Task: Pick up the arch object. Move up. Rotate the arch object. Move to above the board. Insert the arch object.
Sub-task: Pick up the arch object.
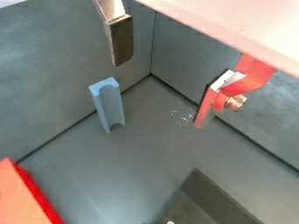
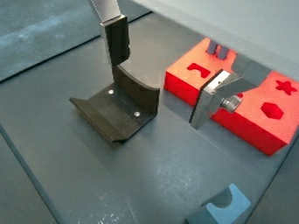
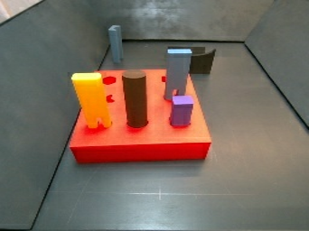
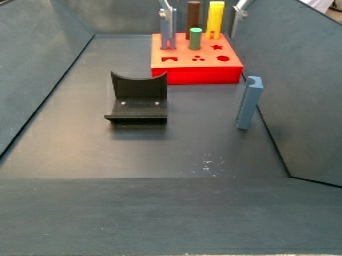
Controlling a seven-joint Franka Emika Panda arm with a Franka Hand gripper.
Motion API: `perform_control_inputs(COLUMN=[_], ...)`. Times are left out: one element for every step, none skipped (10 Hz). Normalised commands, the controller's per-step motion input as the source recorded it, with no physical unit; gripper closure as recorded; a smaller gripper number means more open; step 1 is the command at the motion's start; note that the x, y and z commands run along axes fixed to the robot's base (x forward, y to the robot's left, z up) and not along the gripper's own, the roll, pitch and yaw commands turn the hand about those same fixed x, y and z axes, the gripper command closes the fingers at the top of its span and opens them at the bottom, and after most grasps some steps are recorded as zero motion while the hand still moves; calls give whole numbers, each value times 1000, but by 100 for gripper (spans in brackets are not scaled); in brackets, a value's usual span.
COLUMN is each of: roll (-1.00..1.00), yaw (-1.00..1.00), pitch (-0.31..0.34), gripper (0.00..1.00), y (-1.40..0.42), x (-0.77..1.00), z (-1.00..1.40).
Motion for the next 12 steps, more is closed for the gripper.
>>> perform_control_inputs(roll=[61, 16, 0, 0, -7, 0, 0, 0, -17, -39, -51, -46], yaw=[-546, -443, -334, -60, 0, 0, 80, 86, 31, 0, 0, 0], pitch=[-29, -43, -67, -226, -290, -274, -226, -184, -149, -107, -81, -66], gripper=[0, 0, 0, 0, 0, 0, 0, 0, 0, 0, 0, 0], y=[117, 43, 0, -49, 0, 40, 31, 0, 0, 0, 23, 31], x=[-746, -846, -934, -900, -646, -817, -574, -471, -77, 0, 0, 0], z=[-249, -334, -463, -529, -546, -497, -383, -317, -366, -420, -446, -409])
